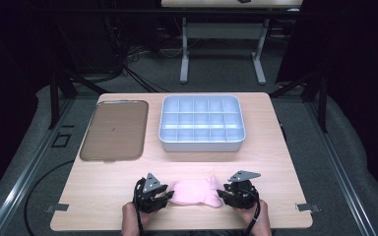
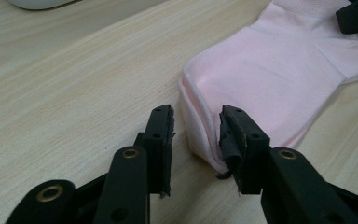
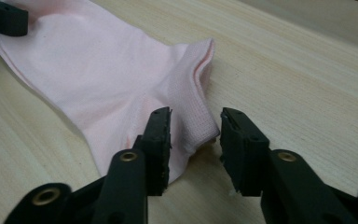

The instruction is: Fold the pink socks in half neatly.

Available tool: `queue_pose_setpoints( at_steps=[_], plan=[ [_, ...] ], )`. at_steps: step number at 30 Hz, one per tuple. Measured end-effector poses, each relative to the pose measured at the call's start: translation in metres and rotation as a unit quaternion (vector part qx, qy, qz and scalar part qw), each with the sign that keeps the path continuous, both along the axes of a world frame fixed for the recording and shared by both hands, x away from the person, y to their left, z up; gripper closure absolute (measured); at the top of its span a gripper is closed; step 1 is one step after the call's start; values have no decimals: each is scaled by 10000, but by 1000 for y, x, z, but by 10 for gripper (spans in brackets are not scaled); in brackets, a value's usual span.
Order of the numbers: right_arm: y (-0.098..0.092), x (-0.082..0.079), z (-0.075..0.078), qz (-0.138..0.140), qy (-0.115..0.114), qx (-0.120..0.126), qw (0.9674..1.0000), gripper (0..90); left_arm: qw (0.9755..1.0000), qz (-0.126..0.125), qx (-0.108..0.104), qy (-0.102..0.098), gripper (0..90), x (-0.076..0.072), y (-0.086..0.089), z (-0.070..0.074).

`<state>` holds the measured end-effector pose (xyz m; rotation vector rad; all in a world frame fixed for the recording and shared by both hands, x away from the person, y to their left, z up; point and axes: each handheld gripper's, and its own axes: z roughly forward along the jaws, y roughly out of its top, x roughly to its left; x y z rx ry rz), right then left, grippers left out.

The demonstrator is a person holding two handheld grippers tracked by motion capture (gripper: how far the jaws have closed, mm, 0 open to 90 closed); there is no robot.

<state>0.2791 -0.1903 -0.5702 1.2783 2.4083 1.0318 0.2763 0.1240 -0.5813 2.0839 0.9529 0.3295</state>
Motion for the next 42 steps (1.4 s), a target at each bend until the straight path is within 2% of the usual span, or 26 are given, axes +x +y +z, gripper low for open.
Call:
queue_pose_setpoints(
  at_steps=[1,2,6,9,10,12,14,21,25,26,30,31,42],
  plan=[
    [0,0,0,9,16,-32,10000,664,10000,-25,-3,-29,671,0,1,0],
    [1,1,-2,0,39,-85,10000,705,10000,-49,-12,-6,720,0,2,-1],
    [1,0,-4,50,68,-83,9999,746,10000,-42,-88,0,798,-1,3,-5],
    [0,0,-4,61,89,-12,9999,765,9999,-51,-104,-27,833,-1,4,-6],
    [0,1,-5,55,112,55,9999,784,9998,-35,-180,-20,838,-1,5,-7],
    [0,0,-5,23,136,82,9999,795,9997,13,-214,-84,838,-1,5,-8],
    [-1,0,-5,29,132,133,9998,800,9997,-23,-162,-170,843,-2,5,-7],
    [2,-4,1,28,42,39,10000,801,9998,-49,-154,-130,844,-2,4,-7],
    [4,-6,5,50,-37,-132,9999,801,9998,-48,-145,-125,845,-2,4,-8],
    [6,-8,8,71,-100,-256,9996,801,9998,-43,-156,-120,845,-1,4,-8],
    [8,-9,13,88,-141,-226,9996,801,9998,-33,-105,-142,845,-1,4,-7],
    [8,-9,16,90,-179,-232,9995,801,9998,-37,-160,-89,845,-1,4,-8],
    [21,-16,35,347,-275,-398,9982,802,9997,-70,-236,-11,843,2,5,-8]
  ],
)
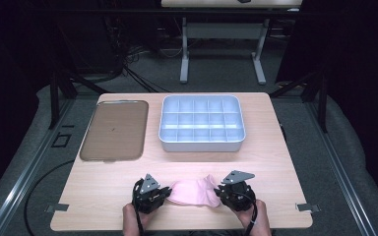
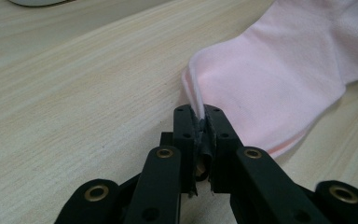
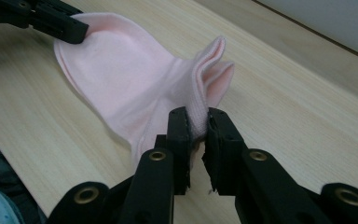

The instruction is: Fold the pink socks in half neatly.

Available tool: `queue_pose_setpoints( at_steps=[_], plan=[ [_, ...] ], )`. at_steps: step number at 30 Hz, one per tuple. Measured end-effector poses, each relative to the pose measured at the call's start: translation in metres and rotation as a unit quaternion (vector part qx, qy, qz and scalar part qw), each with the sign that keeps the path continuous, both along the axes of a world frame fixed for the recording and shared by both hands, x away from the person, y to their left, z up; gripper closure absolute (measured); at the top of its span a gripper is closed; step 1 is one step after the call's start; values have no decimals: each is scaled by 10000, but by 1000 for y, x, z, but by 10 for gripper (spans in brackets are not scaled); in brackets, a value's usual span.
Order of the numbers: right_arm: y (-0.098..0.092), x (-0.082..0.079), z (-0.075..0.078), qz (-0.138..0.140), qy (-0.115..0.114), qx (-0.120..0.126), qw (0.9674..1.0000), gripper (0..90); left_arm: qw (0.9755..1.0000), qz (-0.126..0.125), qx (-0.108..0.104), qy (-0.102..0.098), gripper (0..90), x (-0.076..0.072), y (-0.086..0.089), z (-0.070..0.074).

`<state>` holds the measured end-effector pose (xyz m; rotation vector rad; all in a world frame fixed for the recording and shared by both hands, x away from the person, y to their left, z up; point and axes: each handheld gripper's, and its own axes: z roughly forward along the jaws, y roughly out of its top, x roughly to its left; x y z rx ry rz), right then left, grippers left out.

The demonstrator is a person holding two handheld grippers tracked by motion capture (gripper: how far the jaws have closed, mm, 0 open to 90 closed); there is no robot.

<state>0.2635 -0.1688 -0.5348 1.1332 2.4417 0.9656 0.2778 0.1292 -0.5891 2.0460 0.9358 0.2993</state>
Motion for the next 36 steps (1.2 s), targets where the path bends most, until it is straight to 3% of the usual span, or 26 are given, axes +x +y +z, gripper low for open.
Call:
queue_pose_setpoints(
  at_steps=[9,25,36],
  plan=[
    [15,1,11,293,-67,-70,9995,802,10000,5,-29,35,841,1,1,0],
    [31,3,20,504,-33,-6,9987,809,10000,18,-60,64,838,1,1,0],
    [63,9,20,859,3,-152,9962,808,9999,26,-104,122,837,2,2,-1]
  ],
)
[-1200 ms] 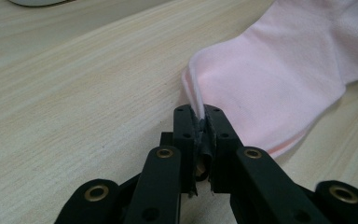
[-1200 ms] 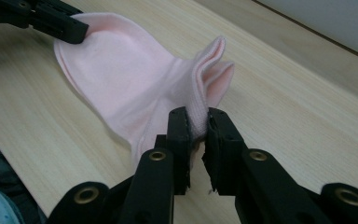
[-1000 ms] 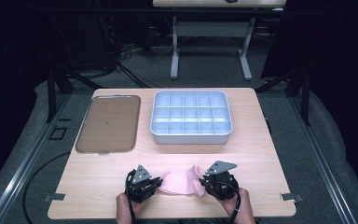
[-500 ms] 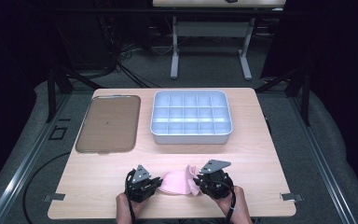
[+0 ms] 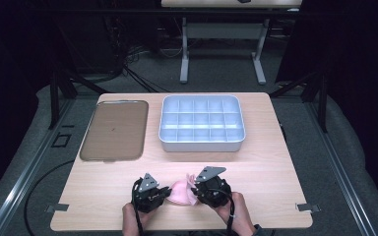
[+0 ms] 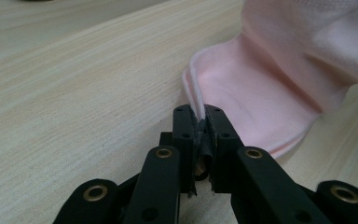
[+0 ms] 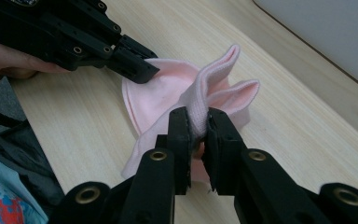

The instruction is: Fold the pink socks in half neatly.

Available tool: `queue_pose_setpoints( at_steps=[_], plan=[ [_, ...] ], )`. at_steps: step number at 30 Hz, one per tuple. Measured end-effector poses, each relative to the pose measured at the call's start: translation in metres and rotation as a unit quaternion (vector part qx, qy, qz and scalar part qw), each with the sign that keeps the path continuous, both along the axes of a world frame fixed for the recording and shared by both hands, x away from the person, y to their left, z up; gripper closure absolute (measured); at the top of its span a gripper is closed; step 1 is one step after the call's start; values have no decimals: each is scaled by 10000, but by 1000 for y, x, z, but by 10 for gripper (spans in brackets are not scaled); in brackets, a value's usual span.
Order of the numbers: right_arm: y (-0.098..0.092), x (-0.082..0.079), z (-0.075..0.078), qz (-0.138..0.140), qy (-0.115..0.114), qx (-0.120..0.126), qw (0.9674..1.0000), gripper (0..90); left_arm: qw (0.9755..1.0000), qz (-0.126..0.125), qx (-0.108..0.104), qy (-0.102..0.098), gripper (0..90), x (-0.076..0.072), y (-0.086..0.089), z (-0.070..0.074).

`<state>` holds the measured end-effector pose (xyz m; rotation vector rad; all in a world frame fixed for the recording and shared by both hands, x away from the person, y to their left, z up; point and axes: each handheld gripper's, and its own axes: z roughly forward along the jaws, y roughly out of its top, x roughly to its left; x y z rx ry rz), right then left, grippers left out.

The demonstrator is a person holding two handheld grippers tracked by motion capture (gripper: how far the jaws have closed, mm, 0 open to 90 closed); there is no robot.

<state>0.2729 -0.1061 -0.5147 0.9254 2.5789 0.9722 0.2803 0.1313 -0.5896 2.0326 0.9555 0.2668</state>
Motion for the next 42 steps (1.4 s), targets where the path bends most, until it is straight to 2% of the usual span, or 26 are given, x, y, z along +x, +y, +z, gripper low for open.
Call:
queue_pose_setpoints(
  at_steps=[6,18,28,39,42],
  plan=[
    [10,6,-2,114,57,5,9999,808,10000,6,-71,45,838,1,0,0],
    [15,9,-6,147,97,132,9998,807,10000,71,1,0,844,1,-4,0],
    [25,11,-8,280,130,89,9995,806,10000,75,34,-32,844,0,-5,0],
    [44,18,-14,544,213,28,9983,806,10000,73,40,-20,844,0,-5,0],
    [45,21,-16,584,304,131,9977,805,10000,73,40,-22,844,0,-5,0]
  ],
)
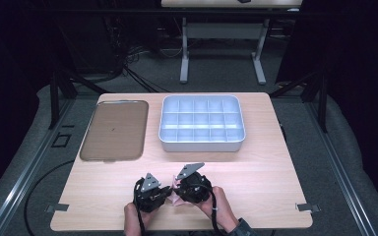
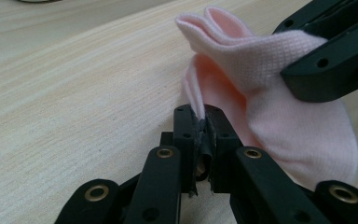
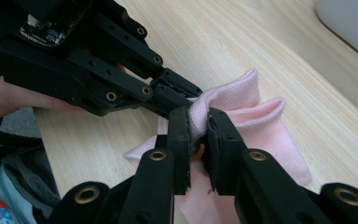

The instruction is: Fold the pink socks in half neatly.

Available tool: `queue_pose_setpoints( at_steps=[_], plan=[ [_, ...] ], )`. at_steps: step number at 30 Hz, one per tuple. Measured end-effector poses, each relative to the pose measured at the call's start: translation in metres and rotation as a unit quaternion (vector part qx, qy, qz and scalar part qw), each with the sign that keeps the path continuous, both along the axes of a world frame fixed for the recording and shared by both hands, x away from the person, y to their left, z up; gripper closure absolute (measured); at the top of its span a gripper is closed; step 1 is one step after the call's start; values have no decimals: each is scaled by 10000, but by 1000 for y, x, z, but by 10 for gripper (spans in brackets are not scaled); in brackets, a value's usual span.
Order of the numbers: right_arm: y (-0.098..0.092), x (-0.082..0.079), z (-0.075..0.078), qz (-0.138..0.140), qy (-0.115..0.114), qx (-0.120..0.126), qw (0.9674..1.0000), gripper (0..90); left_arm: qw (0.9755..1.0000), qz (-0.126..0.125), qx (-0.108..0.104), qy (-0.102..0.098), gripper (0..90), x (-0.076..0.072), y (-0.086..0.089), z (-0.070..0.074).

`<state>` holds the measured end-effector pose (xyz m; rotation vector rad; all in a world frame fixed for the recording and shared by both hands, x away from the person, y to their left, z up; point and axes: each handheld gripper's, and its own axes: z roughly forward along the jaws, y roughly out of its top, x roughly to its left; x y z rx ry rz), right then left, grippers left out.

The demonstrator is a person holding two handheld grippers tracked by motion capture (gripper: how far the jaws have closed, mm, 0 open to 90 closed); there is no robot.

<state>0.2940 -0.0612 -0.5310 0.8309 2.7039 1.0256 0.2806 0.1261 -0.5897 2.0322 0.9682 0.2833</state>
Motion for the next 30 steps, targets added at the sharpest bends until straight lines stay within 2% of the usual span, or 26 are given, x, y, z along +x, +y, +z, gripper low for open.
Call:
queue_pose_setpoints(
  at_steps=[3,4,5,7,10,11,14,15,16,18,20,22,25,26,29,30],
  plan=[
    [1,1,-1,47,41,73,10000,796,10000,0,-1,1,844,0,0,0],
    [3,3,-4,144,105,118,9998,729,10000,-11,-7,7,843,0,0,0],
    [3,3,-4,144,105,118,9998,729,10000,-11,-7,7,843,0,0,0],
    [2,4,-5,170,151,257,9994,629,10000,-7,-10,5,843,0,0,0],
    [-3,2,-1,151,89,316,9993,578,10000,-18,8,-5,843,0,0,0],
    [-11,0,4,93,12,460,9989,535,10000,-18,10,-6,843,0,0,0],
    [-25,-4,12,-39,-105,613,9981,517,10000,-15,8,-8,842,0,0,0],
    [-25,-4,12,-39,-105,613,9981,517,10000,-15,8,-8,842,0,0,0],
    [-36,-7,16,-206,-174,608,9978,521,10000,-14,11,-8,841,0,0,0],
    [-42,-6,15,-382,-164,551,9976,524,10000,-14,16,-12,841,0,0,0],
    [-45,-6,9,-422,-80,472,9980,521,10000,-13,15,-12,841,0,0,0],
    [-40,-10,4,-294,-54,382,9988,506,10000,-13,16,-12,841,0,0,0],
    [-23,-18,-1,-84,-206,82,9997,509,10000,-14,17,-10,841,0,0,0],
    [-23,-18,-1,-84,-206,82,9997,509,10000,-14,17,-10,841,0,0,0],
    [0,-22,-8,139,-252,-226,9993,532,10000,-16,11,-4,841,0,0,0],
    [2,-21,-9,147,-227,-206,9994,527,10000,-18,12,-4,841,0,0,0]
  ],
)
